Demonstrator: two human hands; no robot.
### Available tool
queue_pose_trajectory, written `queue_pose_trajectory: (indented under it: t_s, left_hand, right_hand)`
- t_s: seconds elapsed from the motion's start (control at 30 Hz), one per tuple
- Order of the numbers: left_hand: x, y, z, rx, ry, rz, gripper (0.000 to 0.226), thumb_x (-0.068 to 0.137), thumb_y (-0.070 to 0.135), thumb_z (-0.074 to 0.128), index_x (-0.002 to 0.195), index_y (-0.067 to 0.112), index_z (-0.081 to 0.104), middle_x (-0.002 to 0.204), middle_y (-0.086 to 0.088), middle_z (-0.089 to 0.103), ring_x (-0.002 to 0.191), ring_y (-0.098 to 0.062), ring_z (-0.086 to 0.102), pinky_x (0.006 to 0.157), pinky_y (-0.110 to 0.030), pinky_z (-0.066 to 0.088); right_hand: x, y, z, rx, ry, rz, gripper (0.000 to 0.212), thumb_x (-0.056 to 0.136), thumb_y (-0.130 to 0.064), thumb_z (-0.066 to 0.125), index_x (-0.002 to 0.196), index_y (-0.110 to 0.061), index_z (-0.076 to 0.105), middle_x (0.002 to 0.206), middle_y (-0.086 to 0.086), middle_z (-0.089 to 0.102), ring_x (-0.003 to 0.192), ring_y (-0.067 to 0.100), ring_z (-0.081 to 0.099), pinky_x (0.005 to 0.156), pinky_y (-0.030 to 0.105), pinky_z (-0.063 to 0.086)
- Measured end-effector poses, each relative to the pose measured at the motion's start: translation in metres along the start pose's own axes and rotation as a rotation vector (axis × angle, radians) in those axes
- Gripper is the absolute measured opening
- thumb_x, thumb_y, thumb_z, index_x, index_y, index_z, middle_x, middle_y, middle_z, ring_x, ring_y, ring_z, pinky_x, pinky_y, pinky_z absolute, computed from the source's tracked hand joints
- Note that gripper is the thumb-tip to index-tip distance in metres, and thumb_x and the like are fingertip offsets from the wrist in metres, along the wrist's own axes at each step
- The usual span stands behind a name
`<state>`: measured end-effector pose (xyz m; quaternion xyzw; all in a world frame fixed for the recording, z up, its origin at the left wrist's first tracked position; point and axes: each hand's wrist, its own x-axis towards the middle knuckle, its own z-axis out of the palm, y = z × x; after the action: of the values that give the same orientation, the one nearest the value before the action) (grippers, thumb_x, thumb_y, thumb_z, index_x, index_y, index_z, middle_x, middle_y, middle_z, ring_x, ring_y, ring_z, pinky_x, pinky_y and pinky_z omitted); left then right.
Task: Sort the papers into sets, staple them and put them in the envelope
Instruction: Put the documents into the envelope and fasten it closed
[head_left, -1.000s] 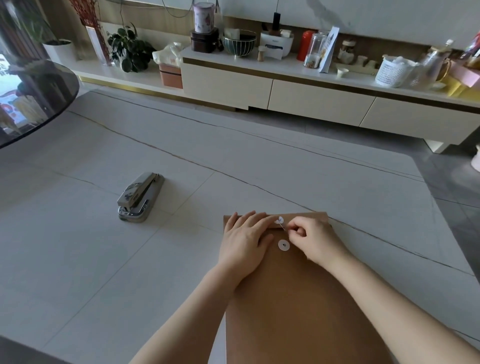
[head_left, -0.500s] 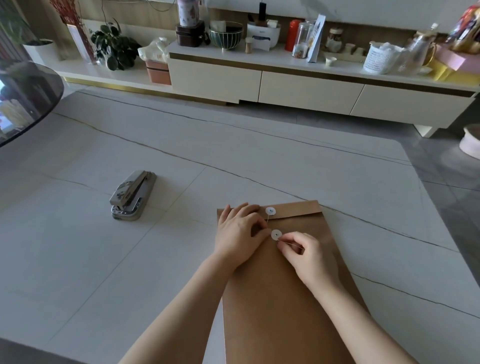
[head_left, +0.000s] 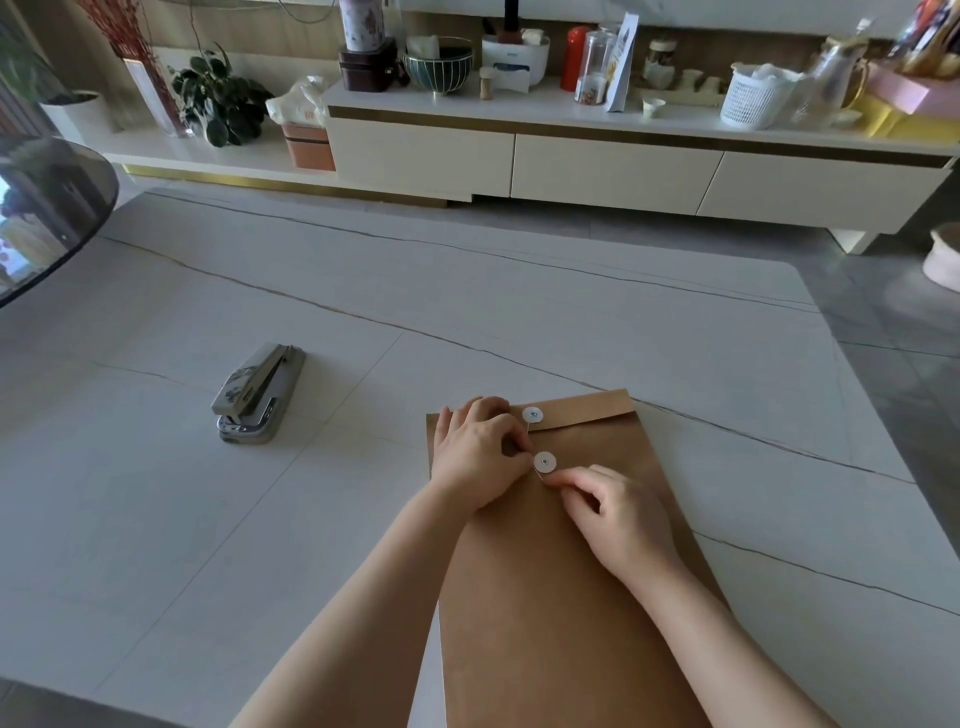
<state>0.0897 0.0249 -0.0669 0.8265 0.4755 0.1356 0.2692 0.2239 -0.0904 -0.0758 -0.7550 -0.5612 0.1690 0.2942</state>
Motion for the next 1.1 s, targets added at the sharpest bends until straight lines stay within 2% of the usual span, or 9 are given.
queue_pose_trajectory:
  t_s: [0.1, 0.23, 0.37, 0.47, 0.57, 0.67, 0.77, 0.97, 1.1]
  left_hand:
    - [0.001, 0.001, -0.003, 0.017, -0.046, 0.000, 0.006, 0.083, 0.038, 0.063, 0.089, 0.038, 0.063, 0.141, 0.012, 0.038, 0.136, -0.012, 0.024, 0.116, -0.042, 0.006]
    - [0.001, 0.000, -0.003, 0.005, -0.043, -0.011, 0.013, 0.082, 0.040, 0.065, 0.094, 0.036, 0.064, 0.140, 0.013, 0.038, 0.136, -0.013, 0.025, 0.117, -0.042, 0.005]
    - [0.000, 0.001, 0.000, -0.001, -0.017, -0.016, 0.015, 0.081, 0.042, 0.066, 0.095, 0.035, 0.064, 0.140, 0.013, 0.039, 0.136, -0.012, 0.025, 0.117, -0.042, 0.004]
    - [-0.001, 0.001, 0.000, -0.008, -0.005, -0.015, 0.015, 0.081, 0.042, 0.066, 0.094, 0.035, 0.064, 0.139, 0.013, 0.040, 0.136, -0.012, 0.026, 0.117, -0.041, 0.005]
    - [-0.002, 0.001, 0.000, -0.013, 0.013, -0.013, 0.014, 0.080, 0.043, 0.067, 0.091, 0.035, 0.063, 0.138, 0.013, 0.041, 0.136, -0.012, 0.026, 0.116, -0.041, 0.007]
    - [-0.003, 0.002, 0.002, -0.020, 0.024, -0.016, 0.015, 0.080, 0.044, 0.067, 0.090, 0.034, 0.062, 0.137, 0.014, 0.040, 0.137, -0.010, 0.023, 0.117, -0.038, 0.002]
    - [-0.003, 0.002, 0.003, -0.016, 0.034, -0.012, 0.017, 0.080, 0.047, 0.066, 0.089, 0.034, 0.062, 0.136, 0.015, 0.040, 0.137, -0.009, 0.022, 0.115, -0.034, -0.001]
    - [-0.003, 0.003, 0.002, -0.001, 0.004, -0.023, 0.015, 0.082, 0.046, 0.064, 0.092, 0.036, 0.064, 0.139, 0.014, 0.038, 0.138, -0.010, 0.019, 0.117, -0.038, -0.002]
    - [-0.004, 0.004, -0.003, -0.015, -0.046, -0.016, 0.006, 0.082, 0.040, 0.065, 0.083, 0.044, 0.061, 0.142, 0.013, 0.036, 0.139, -0.012, 0.019, 0.117, -0.041, -0.001]
  right_hand:
    - [0.001, -0.001, -0.002, -0.020, -0.012, 0.008, 0.022, 0.090, -0.018, 0.059, 0.097, -0.033, 0.074, 0.069, -0.008, 0.054, 0.064, 0.009, 0.052, 0.055, 0.024, 0.038]
    - [0.002, 0.002, -0.006, -0.017, -0.007, 0.020, 0.026, 0.089, -0.014, 0.059, 0.094, -0.034, 0.075, 0.065, -0.012, 0.050, 0.061, 0.003, 0.049, 0.054, 0.017, 0.035]
    - [0.009, 0.006, -0.015, 0.092, -0.050, 0.089, 0.024, 0.089, -0.014, 0.059, 0.091, -0.033, 0.074, 0.072, -0.015, 0.061, 0.068, 0.003, 0.055, 0.063, 0.023, 0.044]
    - [0.016, 0.006, -0.021, 0.121, -0.090, 0.179, 0.015, 0.089, -0.020, 0.061, 0.090, -0.032, 0.069, 0.062, -0.010, 0.052, 0.060, 0.004, 0.048, 0.058, 0.019, 0.038]
    - [0.021, 0.006, -0.025, 0.171, -0.088, 0.243, 0.008, 0.088, -0.022, 0.064, 0.085, -0.028, 0.067, 0.061, -0.008, 0.047, 0.058, 0.006, 0.045, 0.056, 0.020, 0.036]
    - [0.025, 0.004, -0.026, 0.217, -0.064, 0.325, 0.007, 0.086, -0.021, 0.066, 0.080, -0.024, 0.068, 0.059, -0.008, 0.047, 0.057, 0.007, 0.045, 0.054, 0.021, 0.034]
    - [0.029, 0.000, -0.028, 0.157, -0.047, 0.375, 0.005, 0.086, -0.025, 0.066, 0.082, -0.024, 0.070, 0.061, -0.009, 0.051, 0.060, 0.006, 0.048, 0.054, 0.021, 0.035]
    - [0.029, -0.001, -0.034, 0.145, -0.088, 0.356, 0.005, 0.082, -0.035, 0.071, 0.081, -0.030, 0.072, 0.053, -0.008, 0.040, 0.054, 0.007, 0.041, 0.052, 0.024, 0.030]
    - [0.026, -0.004, -0.029, 0.157, -0.124, 0.332, 0.007, 0.081, -0.036, 0.072, 0.079, -0.030, 0.073, 0.051, -0.009, 0.041, 0.053, 0.007, 0.040, 0.054, 0.025, 0.031]
